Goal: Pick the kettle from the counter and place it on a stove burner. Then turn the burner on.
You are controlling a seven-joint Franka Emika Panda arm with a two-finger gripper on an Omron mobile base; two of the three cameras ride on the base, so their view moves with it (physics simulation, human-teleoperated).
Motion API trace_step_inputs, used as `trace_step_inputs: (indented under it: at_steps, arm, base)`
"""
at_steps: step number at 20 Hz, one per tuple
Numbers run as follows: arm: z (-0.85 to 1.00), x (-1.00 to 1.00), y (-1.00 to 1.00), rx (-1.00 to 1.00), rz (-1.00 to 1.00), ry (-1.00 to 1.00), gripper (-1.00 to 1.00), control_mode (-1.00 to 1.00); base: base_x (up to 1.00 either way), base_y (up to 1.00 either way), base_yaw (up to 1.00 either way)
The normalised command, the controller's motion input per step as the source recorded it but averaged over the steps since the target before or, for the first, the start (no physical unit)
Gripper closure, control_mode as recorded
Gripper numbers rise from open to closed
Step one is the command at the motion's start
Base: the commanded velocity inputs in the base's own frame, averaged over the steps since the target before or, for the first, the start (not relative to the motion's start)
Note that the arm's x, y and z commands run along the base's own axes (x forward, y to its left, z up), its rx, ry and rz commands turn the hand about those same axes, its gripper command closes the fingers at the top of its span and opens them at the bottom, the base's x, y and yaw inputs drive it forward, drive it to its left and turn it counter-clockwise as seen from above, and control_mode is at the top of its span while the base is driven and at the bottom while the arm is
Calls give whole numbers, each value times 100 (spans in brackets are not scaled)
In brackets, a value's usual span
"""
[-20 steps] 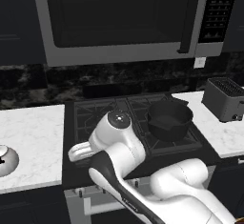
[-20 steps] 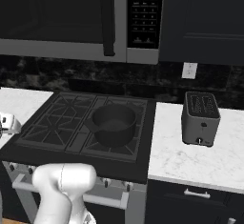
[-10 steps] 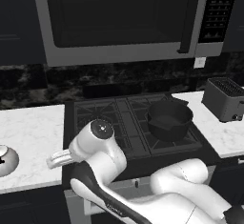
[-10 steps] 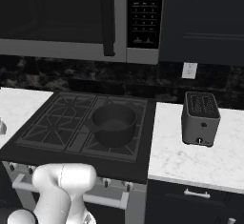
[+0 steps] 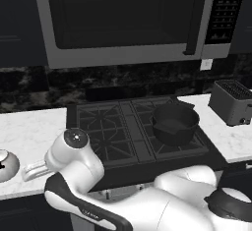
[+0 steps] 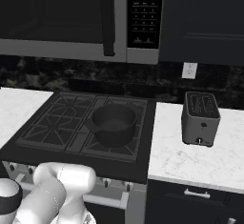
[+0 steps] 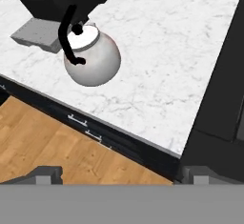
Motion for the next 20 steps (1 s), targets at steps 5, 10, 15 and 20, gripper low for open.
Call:
trace_step_inputs:
  at_steps: [5, 10, 15, 20]
  arm:
    - [0, 4, 67, -5, 1, 0, -100, -100]
    - [0, 22, 43, -4, 0, 2, -100, -100]
    - [0, 25, 22, 0, -6, 0, -100, -100]
    - [-1, 22, 36, 0, -6, 0, -100, -100]
  base:
    - [0, 0, 0]
    - [0, 0, 0]
    - [0, 0, 0]
    - [0, 0, 0]
